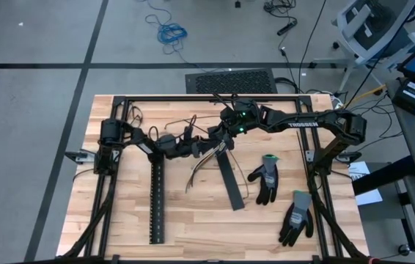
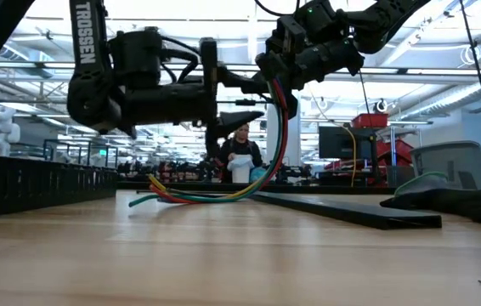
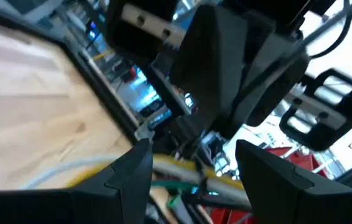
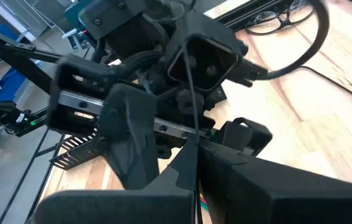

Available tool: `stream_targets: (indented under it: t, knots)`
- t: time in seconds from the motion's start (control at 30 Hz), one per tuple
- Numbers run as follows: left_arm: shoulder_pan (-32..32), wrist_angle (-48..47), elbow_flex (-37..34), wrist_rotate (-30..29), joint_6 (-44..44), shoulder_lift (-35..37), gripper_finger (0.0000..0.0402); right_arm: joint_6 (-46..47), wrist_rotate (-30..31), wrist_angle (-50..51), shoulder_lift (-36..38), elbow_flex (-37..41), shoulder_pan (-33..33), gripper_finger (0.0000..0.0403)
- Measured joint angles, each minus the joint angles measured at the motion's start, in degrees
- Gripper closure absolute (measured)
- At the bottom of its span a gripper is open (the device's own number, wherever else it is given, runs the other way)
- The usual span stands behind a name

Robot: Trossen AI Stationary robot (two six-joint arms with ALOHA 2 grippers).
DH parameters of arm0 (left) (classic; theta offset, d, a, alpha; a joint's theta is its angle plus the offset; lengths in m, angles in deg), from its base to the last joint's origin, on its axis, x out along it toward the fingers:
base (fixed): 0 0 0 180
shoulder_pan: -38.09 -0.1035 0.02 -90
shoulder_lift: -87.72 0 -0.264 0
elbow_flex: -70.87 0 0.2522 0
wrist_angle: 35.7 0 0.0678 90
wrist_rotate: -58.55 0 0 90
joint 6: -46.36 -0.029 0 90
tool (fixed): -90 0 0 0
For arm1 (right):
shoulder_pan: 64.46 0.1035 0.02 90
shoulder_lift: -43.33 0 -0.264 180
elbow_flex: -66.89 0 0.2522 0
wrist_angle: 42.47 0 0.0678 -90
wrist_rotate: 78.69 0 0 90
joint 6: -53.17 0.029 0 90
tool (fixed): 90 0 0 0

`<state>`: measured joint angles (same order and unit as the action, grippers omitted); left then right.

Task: Ziptie cables
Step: Wrap the black zip tie on the cables

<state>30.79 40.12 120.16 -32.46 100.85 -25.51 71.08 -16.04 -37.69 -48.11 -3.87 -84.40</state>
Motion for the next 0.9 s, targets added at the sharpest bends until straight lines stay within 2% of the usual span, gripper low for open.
stream_targets:
  t: [0.33, 0.63, 0.9]
  knots:
    - [-0.18, -1.63, 3.84, -2.38, -4.76, 0.03, 0.0180, -0.21, -0.02, -0.07, 0.00, 0.01, 0.02, 0.0403]
    - [0.28, -2.49, 3.09, -0.18, -5.76, 0.03, 0.0253, 0.07, -0.39, -1.97, 0.00, 0.01, -1.12, 0.0403]
    - [-0.66, -0.14, 2.33, -0.40, -6.99, 0.03, 0.0270, 1.36, -2.64, -3.18, 0.02, 0.03, -1.86, 0.0403]
